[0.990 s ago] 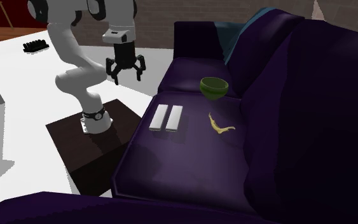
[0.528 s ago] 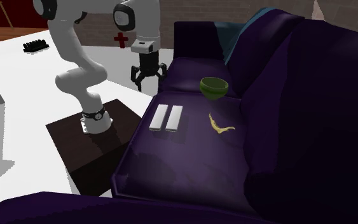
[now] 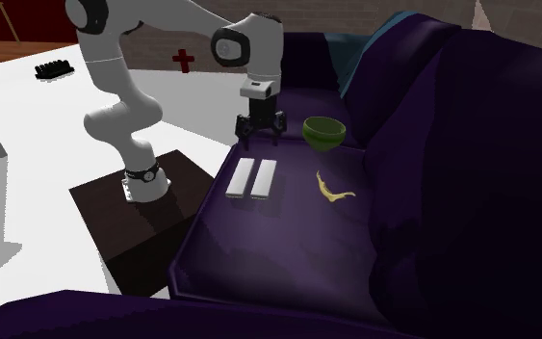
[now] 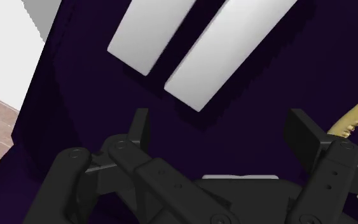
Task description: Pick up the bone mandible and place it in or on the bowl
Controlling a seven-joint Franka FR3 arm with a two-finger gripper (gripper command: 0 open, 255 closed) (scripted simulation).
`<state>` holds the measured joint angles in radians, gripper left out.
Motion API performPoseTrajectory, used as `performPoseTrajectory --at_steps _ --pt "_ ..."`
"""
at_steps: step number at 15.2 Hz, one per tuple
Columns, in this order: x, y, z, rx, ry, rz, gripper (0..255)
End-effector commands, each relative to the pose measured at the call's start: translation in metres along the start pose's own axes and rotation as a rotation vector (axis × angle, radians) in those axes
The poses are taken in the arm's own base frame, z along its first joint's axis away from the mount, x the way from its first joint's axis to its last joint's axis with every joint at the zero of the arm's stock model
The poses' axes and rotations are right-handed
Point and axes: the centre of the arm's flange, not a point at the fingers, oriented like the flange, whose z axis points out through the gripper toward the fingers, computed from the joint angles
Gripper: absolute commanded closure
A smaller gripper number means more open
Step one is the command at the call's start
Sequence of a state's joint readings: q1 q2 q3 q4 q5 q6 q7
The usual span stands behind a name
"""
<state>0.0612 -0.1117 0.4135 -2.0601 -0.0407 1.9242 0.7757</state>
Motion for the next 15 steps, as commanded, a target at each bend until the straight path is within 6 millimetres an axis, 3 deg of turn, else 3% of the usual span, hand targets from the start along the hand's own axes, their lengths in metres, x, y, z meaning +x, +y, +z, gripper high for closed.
performPoseTrajectory --at_steps 1,15 --pt "0.010 -0.023 0.010 -0.001 0.001 0.018 0" --pt "0.084 -0.179 0.079 -0.016 0.008 0.131 0"
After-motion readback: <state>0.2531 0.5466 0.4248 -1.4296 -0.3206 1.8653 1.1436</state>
